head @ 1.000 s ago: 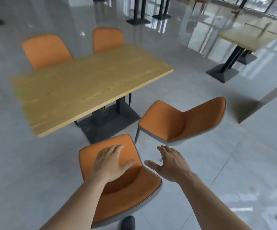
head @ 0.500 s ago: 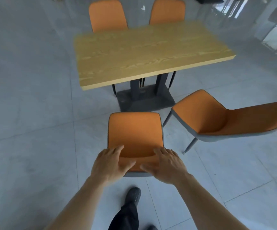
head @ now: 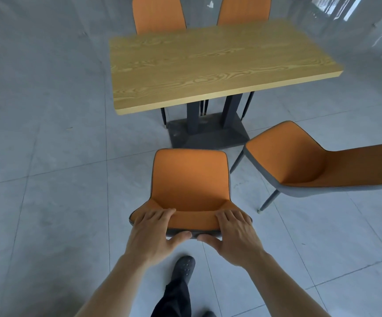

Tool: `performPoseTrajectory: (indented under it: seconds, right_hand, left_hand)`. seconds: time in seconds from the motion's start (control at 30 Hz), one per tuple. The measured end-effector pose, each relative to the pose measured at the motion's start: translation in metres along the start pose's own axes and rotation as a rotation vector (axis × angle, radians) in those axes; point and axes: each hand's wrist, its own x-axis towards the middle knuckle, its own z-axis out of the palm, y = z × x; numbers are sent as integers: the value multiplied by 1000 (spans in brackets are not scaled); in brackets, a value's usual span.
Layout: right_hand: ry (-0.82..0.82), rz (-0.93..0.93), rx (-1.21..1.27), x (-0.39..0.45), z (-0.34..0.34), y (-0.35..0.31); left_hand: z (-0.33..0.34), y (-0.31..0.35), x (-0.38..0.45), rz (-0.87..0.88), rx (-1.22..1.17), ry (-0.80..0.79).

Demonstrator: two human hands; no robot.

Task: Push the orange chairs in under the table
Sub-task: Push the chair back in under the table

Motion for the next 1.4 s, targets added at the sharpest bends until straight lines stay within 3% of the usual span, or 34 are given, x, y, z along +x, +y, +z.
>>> performPoseTrajectory:
  seconds: [0.37,1.4]
  right_hand:
    - [-25,-46,-51,39,-15,12]
    - [7,-39,-36,251,-100,60]
  left_hand:
    - [-13,1,33,12,-25,54]
    - [-72,-23,256,21,16,127]
